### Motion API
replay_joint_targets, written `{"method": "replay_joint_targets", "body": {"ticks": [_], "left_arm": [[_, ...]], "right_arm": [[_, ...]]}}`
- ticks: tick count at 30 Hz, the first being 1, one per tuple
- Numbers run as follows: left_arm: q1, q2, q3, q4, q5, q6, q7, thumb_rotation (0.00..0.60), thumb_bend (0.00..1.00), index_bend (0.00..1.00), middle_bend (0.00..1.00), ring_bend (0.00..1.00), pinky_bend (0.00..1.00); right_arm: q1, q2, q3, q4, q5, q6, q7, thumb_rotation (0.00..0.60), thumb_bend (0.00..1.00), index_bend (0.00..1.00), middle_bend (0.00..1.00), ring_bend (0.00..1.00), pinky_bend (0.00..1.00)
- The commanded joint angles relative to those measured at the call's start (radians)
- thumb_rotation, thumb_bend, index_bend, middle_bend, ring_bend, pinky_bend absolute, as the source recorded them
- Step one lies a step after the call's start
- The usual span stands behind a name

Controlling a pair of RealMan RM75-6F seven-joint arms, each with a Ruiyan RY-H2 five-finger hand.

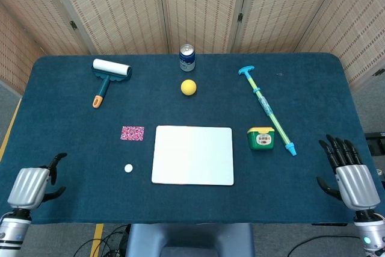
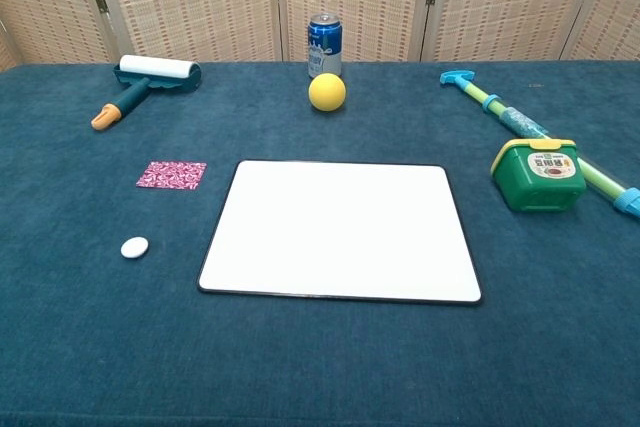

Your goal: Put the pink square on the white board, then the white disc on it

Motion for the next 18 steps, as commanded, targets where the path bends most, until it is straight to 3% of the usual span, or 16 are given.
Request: {"method": "replay_joint_targets", "body": {"ticks": [1, 6, 12, 18], "left_arm": [[-0.125, 0.040, -0.060, -0.092, -0.176, -0.214, 0.019, 0.600, 0.24, 0.35, 1.00, 1.00, 1.00], [-0.281, 0.047, -0.120, -0.108, -0.440, -0.399, 0.131, 0.600, 0.24, 0.35, 1.00, 1.00, 1.00], [-0.438, -0.016, -0.159, -0.071, -0.681, -0.443, 0.264, 0.600, 0.24, 0.35, 1.00, 1.00, 1.00], [-0.547, -0.083, -0.164, 0.025, -0.819, -0.479, 0.300, 0.600, 0.24, 0.36, 1.00, 1.00, 1.00]], "right_arm": [[0.003, 0.007, -0.004, 0.001, -0.005, -0.004, 0.011, 0.600, 0.19, 0.00, 0.00, 0.00, 0.00], [-0.003, 0.022, -0.008, 0.006, -0.015, 0.010, 0.051, 0.600, 0.19, 0.00, 0.00, 0.00, 0.00], [0.001, 0.032, -0.007, 0.021, -0.002, -0.003, 0.087, 0.600, 0.19, 0.00, 0.00, 0.00, 0.00], [0.003, 0.036, -0.007, 0.026, 0.006, -0.011, 0.099, 0.600, 0.19, 0.00, 0.00, 0.00, 0.00]]}}
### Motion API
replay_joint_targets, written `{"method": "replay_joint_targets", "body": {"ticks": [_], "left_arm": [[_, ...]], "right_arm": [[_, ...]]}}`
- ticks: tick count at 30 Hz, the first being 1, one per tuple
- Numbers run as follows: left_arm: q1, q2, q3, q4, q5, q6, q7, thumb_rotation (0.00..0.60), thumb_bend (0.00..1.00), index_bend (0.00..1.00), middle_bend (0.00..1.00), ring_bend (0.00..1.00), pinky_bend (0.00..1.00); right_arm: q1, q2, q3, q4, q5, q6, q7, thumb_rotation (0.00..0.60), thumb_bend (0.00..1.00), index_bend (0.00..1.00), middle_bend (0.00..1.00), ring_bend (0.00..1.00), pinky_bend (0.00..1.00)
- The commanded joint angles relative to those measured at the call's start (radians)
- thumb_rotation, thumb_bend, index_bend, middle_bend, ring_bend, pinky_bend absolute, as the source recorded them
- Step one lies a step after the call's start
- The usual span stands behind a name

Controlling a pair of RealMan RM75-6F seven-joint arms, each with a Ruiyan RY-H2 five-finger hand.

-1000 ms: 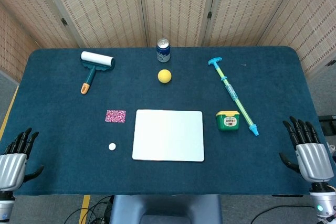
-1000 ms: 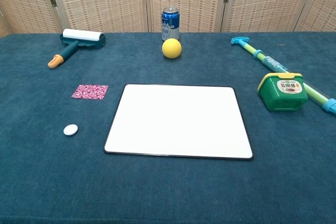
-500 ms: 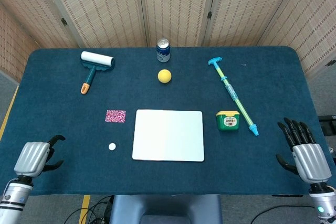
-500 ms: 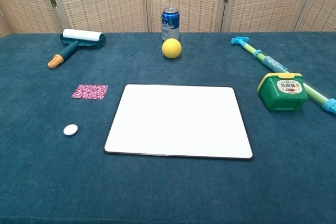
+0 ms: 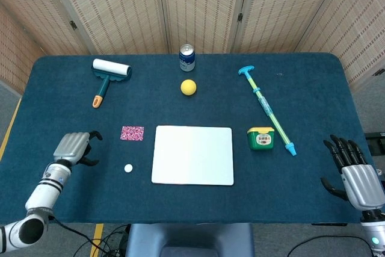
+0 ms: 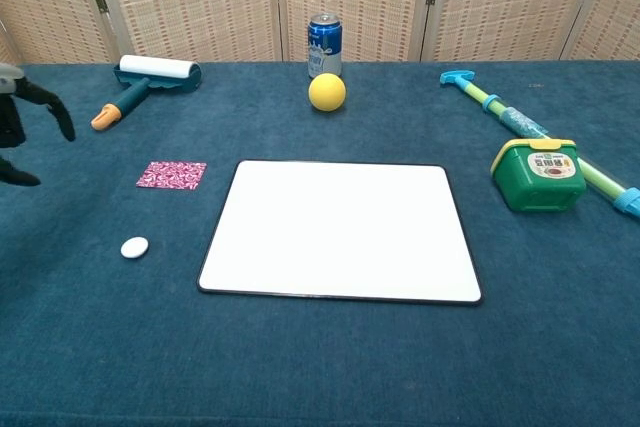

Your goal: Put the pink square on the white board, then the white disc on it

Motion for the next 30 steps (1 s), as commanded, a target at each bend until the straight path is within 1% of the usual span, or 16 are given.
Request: {"method": "replay_joint_targets", "body": {"ticks": [1, 4, 8, 14, 19, 24, 30], "left_arm": [[-0.083, -0.067, -0.011, 0.085, -0.081, -0.044, 0.041, 0.600, 0.24, 0.36, 1.00, 1.00, 1.00], [-0.120, -0.112, -0.001, 0.146, -0.102, -0.059, 0.045, 0.600, 0.24, 0.36, 1.00, 1.00, 1.00], [-0.151, -0.156, 0.004, 0.215, -0.123, -0.094, 0.019, 0.600, 0.25, 0.35, 1.00, 1.00, 1.00], [-0.163, -0.229, 0.025, 0.315, -0.102, -0.087, -0.018, 0.600, 0.25, 0.32, 1.00, 1.00, 1.00], [-0.168, -0.293, 0.032, 0.399, -0.057, -0.093, -0.060, 0.600, 0.25, 0.32, 1.00, 1.00, 1.00], [-0.193, -0.339, 0.027, 0.481, -0.038, -0.139, -0.091, 0.600, 0.25, 0.33, 1.00, 1.00, 1.00], [-0.226, -0.380, 0.028, 0.557, -0.052, -0.182, -0.097, 0.600, 0.25, 0.34, 1.00, 1.00, 1.00]], "right_arm": [[0.001, 0.002, 0.001, 0.001, 0.005, -0.003, 0.004, 0.600, 0.19, 0.00, 0.00, 0.00, 0.00], [0.003, 0.003, 0.002, 0.002, 0.007, -0.007, 0.007, 0.600, 0.19, 0.00, 0.00, 0.00, 0.00], [0.005, 0.003, 0.002, 0.004, 0.010, -0.013, 0.008, 0.600, 0.19, 0.00, 0.00, 0.00, 0.00], [0.013, 0.003, 0.002, 0.004, 0.021, -0.033, 0.001, 0.600, 0.19, 0.00, 0.00, 0.00, 0.00], [0.014, 0.001, 0.001, 0.001, 0.023, -0.036, -0.005, 0.600, 0.19, 0.00, 0.00, 0.00, 0.00], [0.016, 0.001, 0.001, 0.000, 0.027, -0.042, -0.010, 0.600, 0.19, 0.00, 0.00, 0.00, 0.00], [0.021, 0.002, 0.006, 0.003, 0.041, -0.054, -0.006, 0.600, 0.19, 0.00, 0.00, 0.00, 0.00]]}}
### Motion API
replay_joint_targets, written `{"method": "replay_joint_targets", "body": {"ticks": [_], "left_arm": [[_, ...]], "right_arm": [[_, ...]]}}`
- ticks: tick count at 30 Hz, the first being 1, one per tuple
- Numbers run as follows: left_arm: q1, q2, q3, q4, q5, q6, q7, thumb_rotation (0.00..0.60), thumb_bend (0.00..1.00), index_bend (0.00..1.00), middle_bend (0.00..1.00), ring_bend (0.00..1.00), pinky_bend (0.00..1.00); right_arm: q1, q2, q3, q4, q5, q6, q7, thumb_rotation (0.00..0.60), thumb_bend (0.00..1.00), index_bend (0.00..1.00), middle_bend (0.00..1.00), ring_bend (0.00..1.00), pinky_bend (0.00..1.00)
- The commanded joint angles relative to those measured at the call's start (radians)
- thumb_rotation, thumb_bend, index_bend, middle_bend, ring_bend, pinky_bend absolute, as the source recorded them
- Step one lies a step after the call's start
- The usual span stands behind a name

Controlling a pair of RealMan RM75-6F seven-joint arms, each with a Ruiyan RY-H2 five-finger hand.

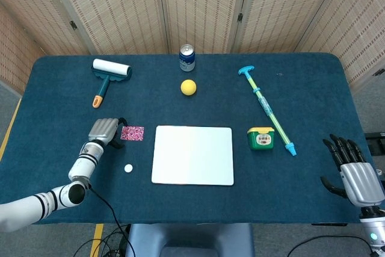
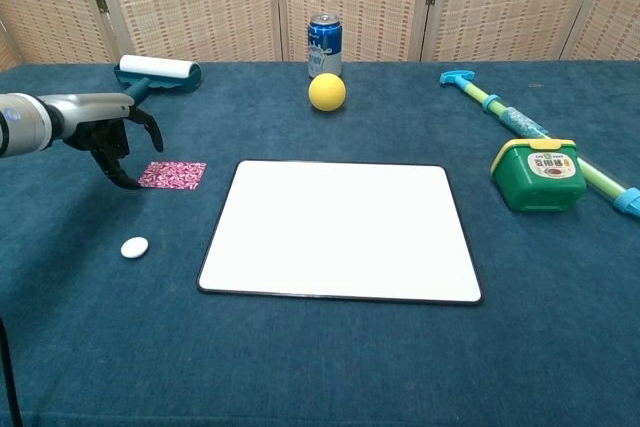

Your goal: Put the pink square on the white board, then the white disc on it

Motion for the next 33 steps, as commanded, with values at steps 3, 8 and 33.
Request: {"method": "replay_joint_targets", "body": {"ticks": [3, 8, 33], "left_arm": [[-0.032, -0.042, 0.004, 0.063, -0.019, -0.035, -0.001, 0.600, 0.25, 0.34, 1.00, 1.00, 1.00], [-0.060, -0.074, 0.005, 0.119, -0.032, -0.060, 0.002, 0.600, 0.25, 0.34, 1.00, 1.00, 1.00], [-0.078, -0.112, 0.029, 0.221, -0.034, -0.100, -0.038, 0.600, 0.25, 0.38, 1.00, 1.00, 1.00]], "right_arm": [[0.004, 0.003, 0.001, 0.001, 0.006, -0.009, 0.005, 0.600, 0.20, 0.00, 0.00, 0.00, 0.00], [0.005, 0.006, 0.002, 0.002, 0.010, -0.010, 0.013, 0.600, 0.20, 0.00, 0.00, 0.00, 0.00], [-0.001, 0.007, 0.003, 0.007, 0.009, 0.003, 0.022, 0.600, 0.20, 0.00, 0.00, 0.00, 0.00]]}}
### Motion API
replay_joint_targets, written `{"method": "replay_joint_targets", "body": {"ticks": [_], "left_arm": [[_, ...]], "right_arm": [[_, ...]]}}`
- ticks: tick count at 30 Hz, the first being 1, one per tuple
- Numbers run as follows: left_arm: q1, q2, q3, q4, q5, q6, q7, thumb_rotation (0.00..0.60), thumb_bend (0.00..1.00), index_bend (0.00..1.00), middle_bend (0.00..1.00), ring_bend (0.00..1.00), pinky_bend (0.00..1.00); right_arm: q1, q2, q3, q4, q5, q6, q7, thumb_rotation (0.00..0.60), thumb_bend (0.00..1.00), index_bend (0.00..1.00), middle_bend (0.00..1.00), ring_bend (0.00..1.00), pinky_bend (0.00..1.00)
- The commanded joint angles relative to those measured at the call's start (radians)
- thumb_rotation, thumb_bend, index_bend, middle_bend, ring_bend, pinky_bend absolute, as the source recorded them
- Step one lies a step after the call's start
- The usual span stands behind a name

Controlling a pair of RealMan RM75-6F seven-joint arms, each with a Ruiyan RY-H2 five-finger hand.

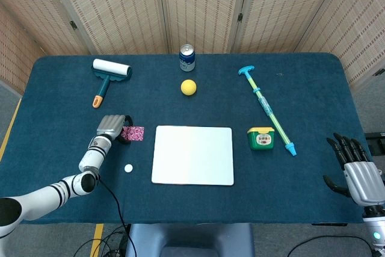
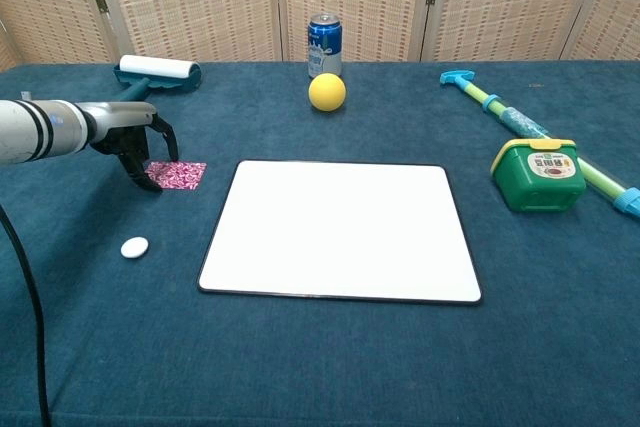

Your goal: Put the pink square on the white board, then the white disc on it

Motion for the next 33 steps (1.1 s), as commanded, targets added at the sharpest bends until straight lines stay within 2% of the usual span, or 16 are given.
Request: {"method": "replay_joint_targets", "body": {"ticks": [1, 15, 24, 33], "left_arm": [[0.003, -0.002, 0.002, 0.006, 0.007, 0.002, -0.005, 0.600, 0.25, 0.39, 1.00, 1.00, 1.00], [0.015, -0.010, 0.002, 0.024, 0.045, -0.005, -0.038, 0.600, 0.25, 0.43, 1.00, 1.00, 1.00], [0.022, 0.020, 0.000, -0.035, 0.051, 0.028, -0.028, 0.600, 0.25, 0.44, 1.00, 1.00, 1.00], [0.016, 0.065, -0.001, -0.143, 0.018, 0.094, 0.027, 0.600, 0.25, 0.44, 1.00, 1.00, 1.00]], "right_arm": [[0.000, 0.000, 0.000, -0.001, 0.001, 0.000, -0.001, 0.600, 0.20, 0.00, 0.00, 0.00, 0.00], [-0.001, -0.003, 0.000, 0.000, -0.003, 0.005, -0.005, 0.600, 0.20, 0.00, 0.00, 0.00, 0.00], [-0.001, -0.004, -0.002, -0.001, -0.008, 0.006, -0.008, 0.600, 0.20, 0.00, 0.00, 0.00, 0.00], [0.000, 0.001, -0.010, -0.002, -0.028, 0.009, 0.005, 0.600, 0.20, 0.00, 0.00, 0.00, 0.00]]}}
